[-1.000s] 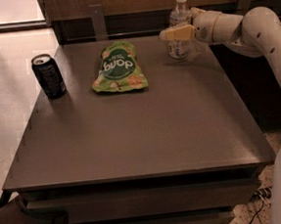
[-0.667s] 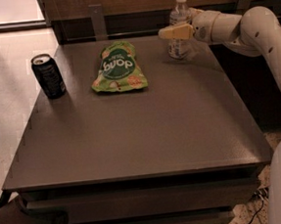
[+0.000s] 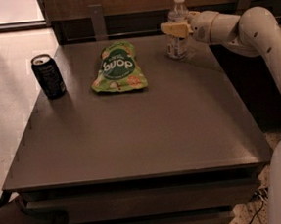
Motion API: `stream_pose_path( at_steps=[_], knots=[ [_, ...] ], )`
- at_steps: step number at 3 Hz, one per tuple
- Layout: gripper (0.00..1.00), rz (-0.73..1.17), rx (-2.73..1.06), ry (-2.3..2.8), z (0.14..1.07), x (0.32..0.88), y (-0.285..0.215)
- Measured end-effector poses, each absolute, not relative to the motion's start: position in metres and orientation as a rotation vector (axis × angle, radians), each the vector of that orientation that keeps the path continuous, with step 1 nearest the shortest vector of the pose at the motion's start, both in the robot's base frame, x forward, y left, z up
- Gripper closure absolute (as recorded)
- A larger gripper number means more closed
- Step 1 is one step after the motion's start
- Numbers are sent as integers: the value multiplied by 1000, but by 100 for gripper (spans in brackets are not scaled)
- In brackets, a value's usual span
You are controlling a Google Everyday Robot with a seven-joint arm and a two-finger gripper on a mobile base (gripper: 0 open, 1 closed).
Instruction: Pick blue plastic bottle
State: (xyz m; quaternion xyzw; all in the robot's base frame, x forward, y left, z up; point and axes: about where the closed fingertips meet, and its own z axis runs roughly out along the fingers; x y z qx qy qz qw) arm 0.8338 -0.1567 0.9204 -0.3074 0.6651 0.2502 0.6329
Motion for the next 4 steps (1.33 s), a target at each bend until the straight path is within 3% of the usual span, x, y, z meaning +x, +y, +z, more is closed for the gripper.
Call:
stream_pose_path(
  at_steps=[1, 2, 4],
  knots=[
    [89, 577, -706, 1521, 920, 834, -153],
    [100, 580, -708, 1521, 919, 835, -150],
    [100, 548, -731, 1496, 952, 821, -150]
  ],
)
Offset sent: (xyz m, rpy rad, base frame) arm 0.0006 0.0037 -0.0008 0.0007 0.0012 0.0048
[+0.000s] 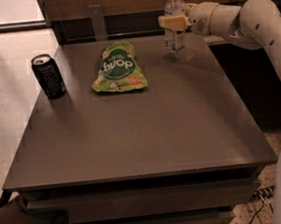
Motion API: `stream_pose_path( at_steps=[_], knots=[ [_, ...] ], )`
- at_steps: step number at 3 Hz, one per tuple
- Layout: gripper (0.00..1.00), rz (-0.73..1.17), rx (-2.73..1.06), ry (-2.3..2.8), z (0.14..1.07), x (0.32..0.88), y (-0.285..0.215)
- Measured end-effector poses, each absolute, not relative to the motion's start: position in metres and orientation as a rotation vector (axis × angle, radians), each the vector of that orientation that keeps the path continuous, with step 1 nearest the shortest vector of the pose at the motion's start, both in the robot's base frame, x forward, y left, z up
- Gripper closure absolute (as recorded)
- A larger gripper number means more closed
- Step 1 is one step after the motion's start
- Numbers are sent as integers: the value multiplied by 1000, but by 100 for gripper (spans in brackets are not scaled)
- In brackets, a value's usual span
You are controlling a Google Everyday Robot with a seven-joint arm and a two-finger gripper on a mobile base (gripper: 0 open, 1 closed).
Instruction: Pick blue plastic bottle
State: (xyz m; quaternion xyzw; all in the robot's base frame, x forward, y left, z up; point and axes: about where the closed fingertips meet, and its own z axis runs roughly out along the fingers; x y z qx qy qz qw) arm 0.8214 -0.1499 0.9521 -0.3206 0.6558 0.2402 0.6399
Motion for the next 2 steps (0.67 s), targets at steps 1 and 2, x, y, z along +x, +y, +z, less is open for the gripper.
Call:
stream_pose_path(
  at_steps=[1, 2],
  knots=[
    [100, 491, -745, 1462, 988, 807, -153],
    [100, 438, -753, 1426, 1022, 794, -157]
  ],
)
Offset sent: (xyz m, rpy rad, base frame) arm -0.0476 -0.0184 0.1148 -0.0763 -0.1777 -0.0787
